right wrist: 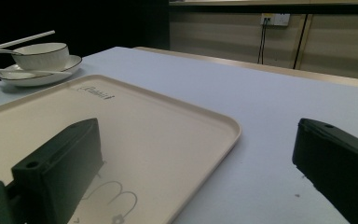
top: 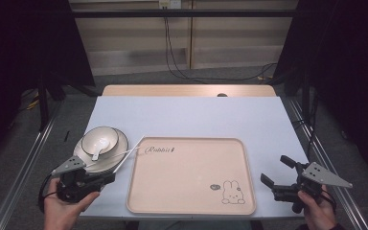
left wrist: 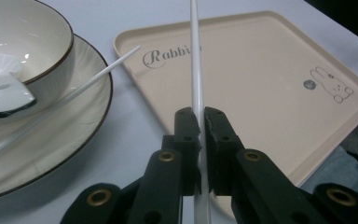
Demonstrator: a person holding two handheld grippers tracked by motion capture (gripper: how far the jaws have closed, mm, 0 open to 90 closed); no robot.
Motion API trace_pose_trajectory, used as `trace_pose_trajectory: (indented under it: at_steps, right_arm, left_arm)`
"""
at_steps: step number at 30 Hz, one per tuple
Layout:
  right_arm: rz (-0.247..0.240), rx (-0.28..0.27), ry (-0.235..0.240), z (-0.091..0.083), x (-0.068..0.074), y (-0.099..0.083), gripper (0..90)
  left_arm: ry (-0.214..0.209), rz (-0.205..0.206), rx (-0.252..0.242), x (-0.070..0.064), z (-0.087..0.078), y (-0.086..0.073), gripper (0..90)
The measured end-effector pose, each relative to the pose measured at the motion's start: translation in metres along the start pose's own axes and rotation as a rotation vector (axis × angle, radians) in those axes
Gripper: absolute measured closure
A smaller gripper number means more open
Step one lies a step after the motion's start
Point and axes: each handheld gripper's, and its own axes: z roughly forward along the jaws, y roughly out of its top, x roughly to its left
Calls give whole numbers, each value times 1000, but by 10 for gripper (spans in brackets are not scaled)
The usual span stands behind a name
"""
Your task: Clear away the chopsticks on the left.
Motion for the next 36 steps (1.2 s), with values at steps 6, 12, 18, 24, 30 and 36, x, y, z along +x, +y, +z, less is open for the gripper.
trace_pose_trajectory:
  at_steps: [6,12,18,24,30,36]
  right_arm:
    - [-2,0,4,1,0,0,9]
    - [-2,-7,7,1,0,0,10]
    - [-9,-7,8,1,0,1,10]
    - [-2,-1,10,1,0,0,10]
    - [-5,1,17,1,1,0,10]
    - [-5,1,17,2,0,0,10]
  left_arm:
    - [41,-41,-1,-13,16,3,845]
    - [56,-117,12,-19,40,4,845]
    - [114,-158,55,-24,62,5,845]
    - [169,-229,73,-22,77,8,845]
    - [175,-237,97,-23,90,5,845]
    - [227,-259,129,-20,100,-2,845]
